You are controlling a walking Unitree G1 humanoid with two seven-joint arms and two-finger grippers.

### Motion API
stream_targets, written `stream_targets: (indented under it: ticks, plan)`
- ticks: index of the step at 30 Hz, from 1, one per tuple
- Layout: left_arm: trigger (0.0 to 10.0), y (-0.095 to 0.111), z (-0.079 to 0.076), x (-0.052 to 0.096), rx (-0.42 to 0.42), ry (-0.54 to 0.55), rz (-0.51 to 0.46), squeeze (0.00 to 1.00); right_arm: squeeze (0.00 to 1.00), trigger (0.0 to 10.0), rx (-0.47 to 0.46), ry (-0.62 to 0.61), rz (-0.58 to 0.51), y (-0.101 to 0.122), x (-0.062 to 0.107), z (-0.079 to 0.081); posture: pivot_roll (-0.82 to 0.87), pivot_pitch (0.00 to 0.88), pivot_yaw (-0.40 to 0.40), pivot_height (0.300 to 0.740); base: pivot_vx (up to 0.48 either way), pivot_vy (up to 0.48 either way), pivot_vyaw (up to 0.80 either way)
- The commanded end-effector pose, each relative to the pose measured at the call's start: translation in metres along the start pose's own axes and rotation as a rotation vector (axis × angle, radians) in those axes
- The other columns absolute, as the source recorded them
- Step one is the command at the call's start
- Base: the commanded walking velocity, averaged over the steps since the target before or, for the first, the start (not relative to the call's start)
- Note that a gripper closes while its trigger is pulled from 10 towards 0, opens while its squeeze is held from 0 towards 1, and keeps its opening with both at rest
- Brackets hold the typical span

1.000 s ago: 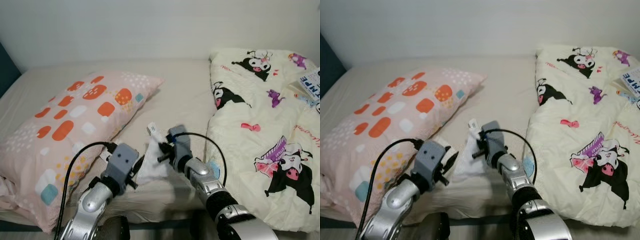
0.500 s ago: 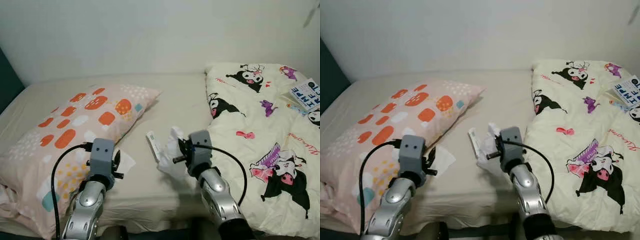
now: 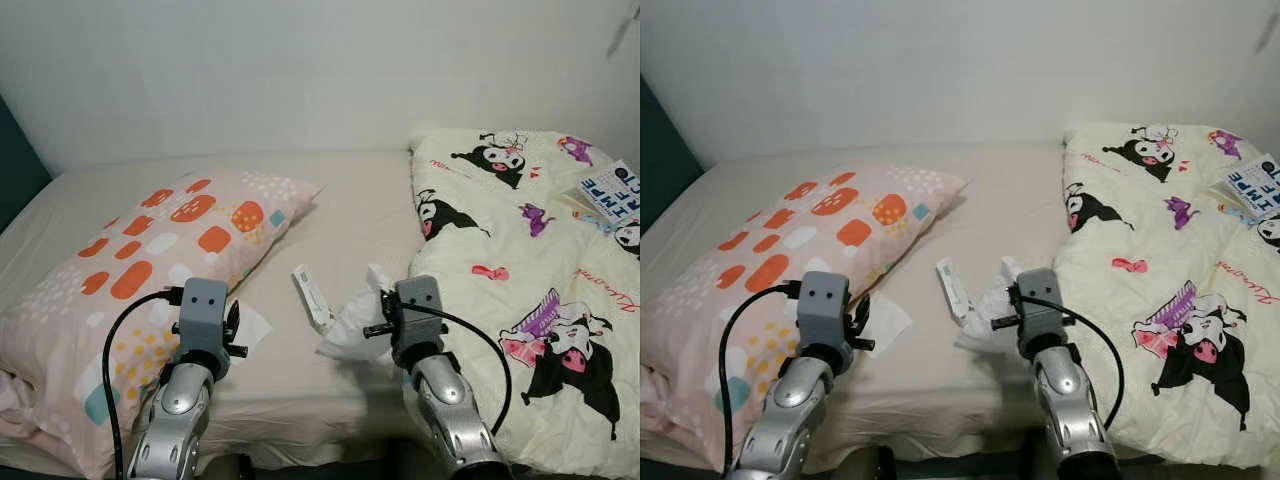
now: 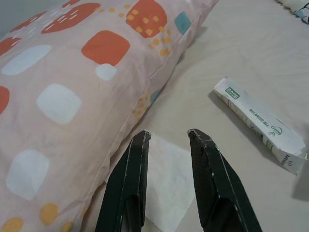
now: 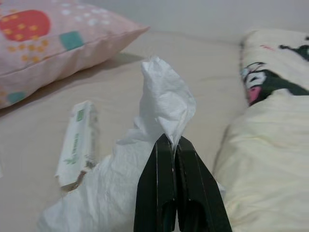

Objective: Clean up the room

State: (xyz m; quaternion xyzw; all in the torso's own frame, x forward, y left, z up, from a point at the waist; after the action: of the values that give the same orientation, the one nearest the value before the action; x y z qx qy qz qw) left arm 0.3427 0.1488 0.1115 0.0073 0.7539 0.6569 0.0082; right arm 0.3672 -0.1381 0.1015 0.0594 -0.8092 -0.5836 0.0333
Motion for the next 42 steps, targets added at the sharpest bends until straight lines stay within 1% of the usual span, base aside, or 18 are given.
stream_targets:
  ticks: [1,3,5,8,10,12,19,38,42]
  plan:
    - [10.0,-0.0048,-0.0027,0.0009,0.001,-0.001,0.008,0.00,0.00,10.0,0.010,0.012,0.020,-0.0036,0.0022,0.0041,0.00,0.088,-0.018,0.606,0.000,0.000,0.00]
    - [10.0,-0.0046,-0.0030,0.0007,0.003,-0.001,0.007,0.00,0.00,10.0,0.012,0.013,0.023,-0.0035,0.0022,0.0046,0.00,0.089,-0.020,0.611,0.000,0.000,0.00]
    - [10.0,-0.0040,-0.0031,0.0004,0.005,0.000,0.003,0.00,0.00,10.0,0.014,0.017,0.026,-0.0036,0.0020,0.0059,0.00,0.092,-0.022,0.626,0.000,0.000,0.00]
    - [10.0,-0.0040,-0.0031,0.0004,0.005,0.000,0.003,0.00,0.00,10.0,0.014,0.017,0.026,-0.0036,0.0020,0.0059,0.00,0.092,-0.022,0.631,0.000,0.000,0.00]
    - [10.0,-0.0039,-0.0033,0.0006,0.007,0.001,0.002,0.00,0.00,10.0,0.012,0.022,0.028,-0.0034,0.0014,0.0070,0.00,0.094,-0.025,0.646,0.000,0.000,0.00]
    - [10.0,-0.0039,-0.0033,0.0006,0.007,0.001,0.002,0.00,0.00,10.0,0.012,0.022,0.028,-0.0034,0.0014,0.0070,0.00,0.094,-0.025,0.646,0.000,0.000,0.00]
    - [10.0,-0.0037,-0.0030,0.0003,0.007,0.004,0.001,0.00,0.00,10.0,0.009,0.021,0.033,-0.0020,0.0012,0.0068,0.00,0.092,-0.026,0.666,0.000,0.000,0.00]
    - [10.0,-0.0012,-0.0002,0.0017,0.007,0.012,-0.011,0.00,0.00,10.0,-0.001,0.037,0.036,-0.0002,0.0009,0.0104,0.00,0.093,-0.025,0.740,0.000,0.000,0.00]
    - [10.0,-0.0007,0.0003,0.0015,0.008,0.014,-0.013,0.00,0.00,10.0,-0.002,0.038,0.035,0.0003,0.0007,0.0110,0.00,0.093,-0.025,0.740,0.000,0.000,0.00]
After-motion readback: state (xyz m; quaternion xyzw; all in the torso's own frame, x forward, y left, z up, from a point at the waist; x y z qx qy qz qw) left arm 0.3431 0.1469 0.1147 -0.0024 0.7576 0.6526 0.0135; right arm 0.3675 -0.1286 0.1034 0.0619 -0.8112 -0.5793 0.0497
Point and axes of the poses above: a point about 5 cm out from each wrist's last joint towards the gripper, its own x axis pointing back from the gripper into the wrist, its own y axis along the axis of the wrist's last joint, z = x × y, the point moved 5 cm from there along -x, pointing out of the wrist towards the gripper, and after that the axes turned 11 degrees about x, right-handed, at the moved point
